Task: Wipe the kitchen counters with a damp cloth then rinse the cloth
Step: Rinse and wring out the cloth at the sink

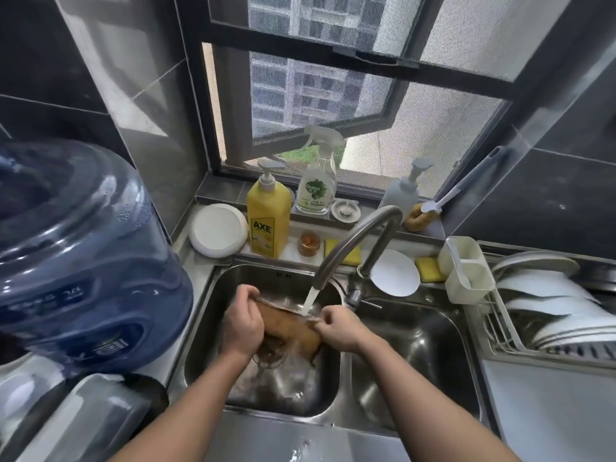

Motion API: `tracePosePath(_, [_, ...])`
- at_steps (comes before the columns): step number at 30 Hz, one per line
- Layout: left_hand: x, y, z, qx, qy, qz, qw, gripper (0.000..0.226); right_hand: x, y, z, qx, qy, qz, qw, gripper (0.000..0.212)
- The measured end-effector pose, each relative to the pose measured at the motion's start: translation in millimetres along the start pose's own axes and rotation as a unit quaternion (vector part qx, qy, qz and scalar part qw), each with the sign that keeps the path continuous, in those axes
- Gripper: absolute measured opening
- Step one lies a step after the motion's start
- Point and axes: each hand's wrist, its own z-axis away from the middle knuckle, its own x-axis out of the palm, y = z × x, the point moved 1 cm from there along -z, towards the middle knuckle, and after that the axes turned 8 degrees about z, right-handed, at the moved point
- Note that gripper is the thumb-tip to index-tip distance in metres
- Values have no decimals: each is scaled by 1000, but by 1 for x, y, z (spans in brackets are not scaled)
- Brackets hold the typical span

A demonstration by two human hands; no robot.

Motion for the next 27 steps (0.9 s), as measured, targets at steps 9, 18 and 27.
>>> tracePosePath(9, [-15,-22,-21,-81,-192,-69,976,30,22,23,-9,73,106,-278,952,36])
tracePosePath(18, [-20,-28,-16,-225,-256,-35,940,25,25,12,-20,161,58,-537,826,30])
tracePosePath(27, [0,-9,12,-298,-284,116,904,83,14,6,-16,170,46,-610,773,21])
